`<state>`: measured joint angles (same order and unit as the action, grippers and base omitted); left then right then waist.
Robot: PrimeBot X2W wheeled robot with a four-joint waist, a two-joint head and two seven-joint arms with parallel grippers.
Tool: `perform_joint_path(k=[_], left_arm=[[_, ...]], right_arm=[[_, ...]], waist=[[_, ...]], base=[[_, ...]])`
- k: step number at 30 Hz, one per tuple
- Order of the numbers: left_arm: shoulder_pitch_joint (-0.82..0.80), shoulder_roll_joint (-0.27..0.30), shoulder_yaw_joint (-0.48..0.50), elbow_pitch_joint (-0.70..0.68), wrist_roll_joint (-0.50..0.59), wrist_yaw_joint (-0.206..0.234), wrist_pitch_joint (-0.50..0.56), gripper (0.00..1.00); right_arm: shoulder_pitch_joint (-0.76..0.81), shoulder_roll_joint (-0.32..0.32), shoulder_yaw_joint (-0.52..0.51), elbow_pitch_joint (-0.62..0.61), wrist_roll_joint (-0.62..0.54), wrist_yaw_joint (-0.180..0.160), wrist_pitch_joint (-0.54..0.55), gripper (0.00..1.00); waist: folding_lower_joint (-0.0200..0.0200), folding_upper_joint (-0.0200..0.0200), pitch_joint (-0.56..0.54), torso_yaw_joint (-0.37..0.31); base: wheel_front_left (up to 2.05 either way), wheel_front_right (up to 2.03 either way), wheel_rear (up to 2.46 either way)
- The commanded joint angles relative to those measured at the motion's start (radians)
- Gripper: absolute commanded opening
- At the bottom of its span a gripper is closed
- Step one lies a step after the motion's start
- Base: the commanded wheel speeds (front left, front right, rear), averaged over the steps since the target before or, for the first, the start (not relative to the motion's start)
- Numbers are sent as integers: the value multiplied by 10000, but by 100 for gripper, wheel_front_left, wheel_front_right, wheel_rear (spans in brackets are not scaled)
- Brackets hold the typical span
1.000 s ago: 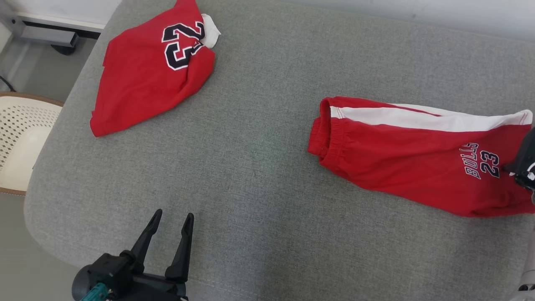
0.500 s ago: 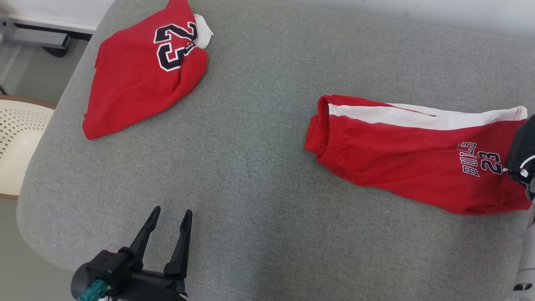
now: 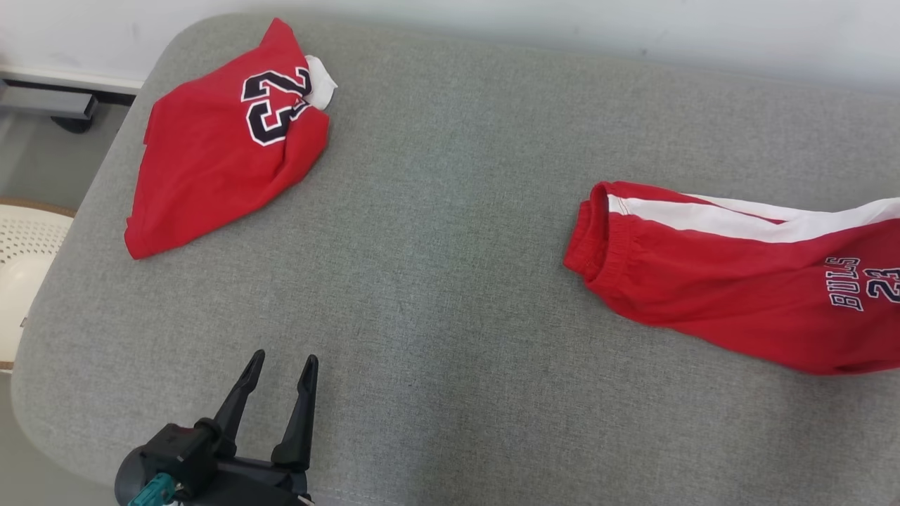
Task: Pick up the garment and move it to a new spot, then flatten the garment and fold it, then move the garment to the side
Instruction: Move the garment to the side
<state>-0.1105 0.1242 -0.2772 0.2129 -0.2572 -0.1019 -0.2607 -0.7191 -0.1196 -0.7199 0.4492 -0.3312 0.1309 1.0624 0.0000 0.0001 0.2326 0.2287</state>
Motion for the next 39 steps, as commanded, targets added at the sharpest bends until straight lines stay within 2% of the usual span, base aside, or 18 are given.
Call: perform_joint_path(k=[1,5,8,16,30,34,39], left_arm=[[68,33,32,18,-16,10,-68,100],[88,6,-1,54,-19,1,-68,100],[116,-13,-30,92,-27,1,-68,100],[262,-55,-53,183,-65,13,-68,100],[506,-182,-179,308,-146,-11,-59,100],[507,-220,-240,334,-157,-38,-59,100],[470,-276,-347,386,-176,-81,-59,100]], right_arm=[[104,-125,31,-36,37,-4,-72,0],[140,-320,218,-99,-76,-4,-239,0],[189,-524,732,-52,-106,-4,-416,0],[66,-556,2331,289,1186,-4,-121,0],[306,-246,5521,-41,3690,-4,597,0],[324,-103,5910,143,4026,-4,453,0],[-7,133,5824,451,3774,-4,-39,0]], waist=[[0,-1,-144,-99],[0,-1,-258,-130],[0,-1,-394,-145],[0,-1,-825,-175],[0,-1,-1499,26],[0,-1,-1555,130],[0,-1,-1564,317]], base=[[0,0,0],[0,0,0],[0,0,0],[0,0,0],[0,0,0],[0,0,0],[0,0,0]])
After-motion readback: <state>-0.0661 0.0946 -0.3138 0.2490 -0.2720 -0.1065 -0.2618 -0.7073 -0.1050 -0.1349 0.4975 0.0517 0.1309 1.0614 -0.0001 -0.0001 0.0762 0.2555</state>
